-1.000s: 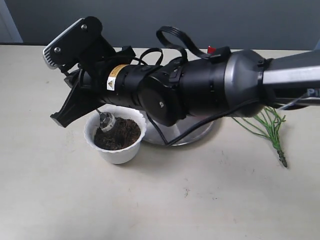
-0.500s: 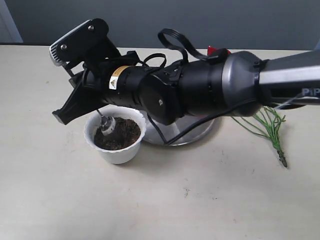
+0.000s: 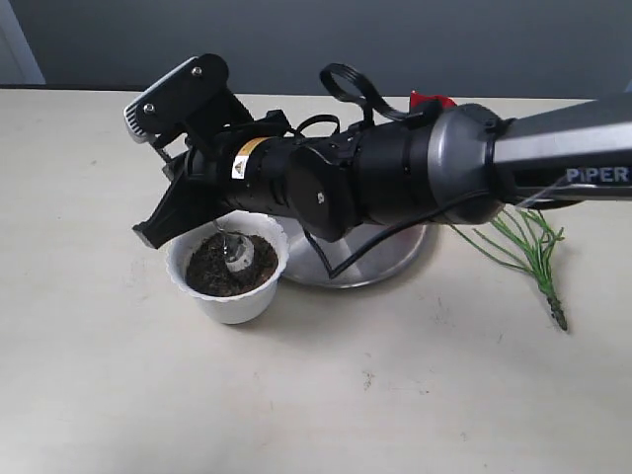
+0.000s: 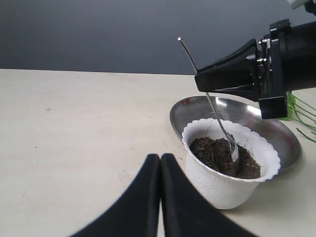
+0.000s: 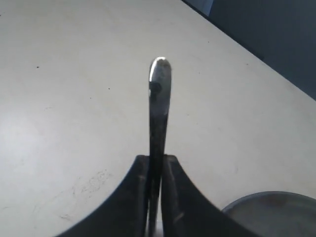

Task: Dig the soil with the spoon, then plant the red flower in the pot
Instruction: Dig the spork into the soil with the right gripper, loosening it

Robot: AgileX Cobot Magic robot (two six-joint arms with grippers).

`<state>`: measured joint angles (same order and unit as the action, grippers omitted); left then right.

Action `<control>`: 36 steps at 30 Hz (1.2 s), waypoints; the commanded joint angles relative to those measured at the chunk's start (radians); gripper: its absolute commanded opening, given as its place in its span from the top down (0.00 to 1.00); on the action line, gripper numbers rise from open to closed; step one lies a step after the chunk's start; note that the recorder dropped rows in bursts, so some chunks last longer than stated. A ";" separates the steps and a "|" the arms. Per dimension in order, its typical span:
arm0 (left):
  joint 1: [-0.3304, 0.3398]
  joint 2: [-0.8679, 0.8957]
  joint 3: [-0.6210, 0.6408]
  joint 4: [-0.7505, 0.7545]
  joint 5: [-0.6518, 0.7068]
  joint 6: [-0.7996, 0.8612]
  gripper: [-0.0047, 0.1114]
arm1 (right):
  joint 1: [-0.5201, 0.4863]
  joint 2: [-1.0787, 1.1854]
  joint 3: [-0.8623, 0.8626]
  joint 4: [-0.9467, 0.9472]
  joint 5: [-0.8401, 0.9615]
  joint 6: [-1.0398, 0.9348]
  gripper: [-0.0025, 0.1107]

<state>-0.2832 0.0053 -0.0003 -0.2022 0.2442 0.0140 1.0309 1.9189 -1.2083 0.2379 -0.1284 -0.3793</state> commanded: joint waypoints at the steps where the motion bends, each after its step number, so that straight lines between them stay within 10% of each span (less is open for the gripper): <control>1: -0.009 -0.005 0.000 0.002 -0.004 -0.004 0.96 | -0.008 0.008 0.001 -0.001 -0.063 -0.006 0.98; 19: -0.009 -0.005 0.000 0.002 -0.004 -0.004 0.96 | -0.006 -0.117 0.001 0.036 0.134 0.040 0.98; 36: -0.009 -0.005 0.000 0.002 -0.004 -0.004 0.96 | -0.001 -0.029 0.001 0.035 -0.059 0.076 0.98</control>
<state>-0.2832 0.0053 -0.0003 -0.2022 0.2442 0.0140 1.0309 1.9269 -1.2083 0.2753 -0.1794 -0.3086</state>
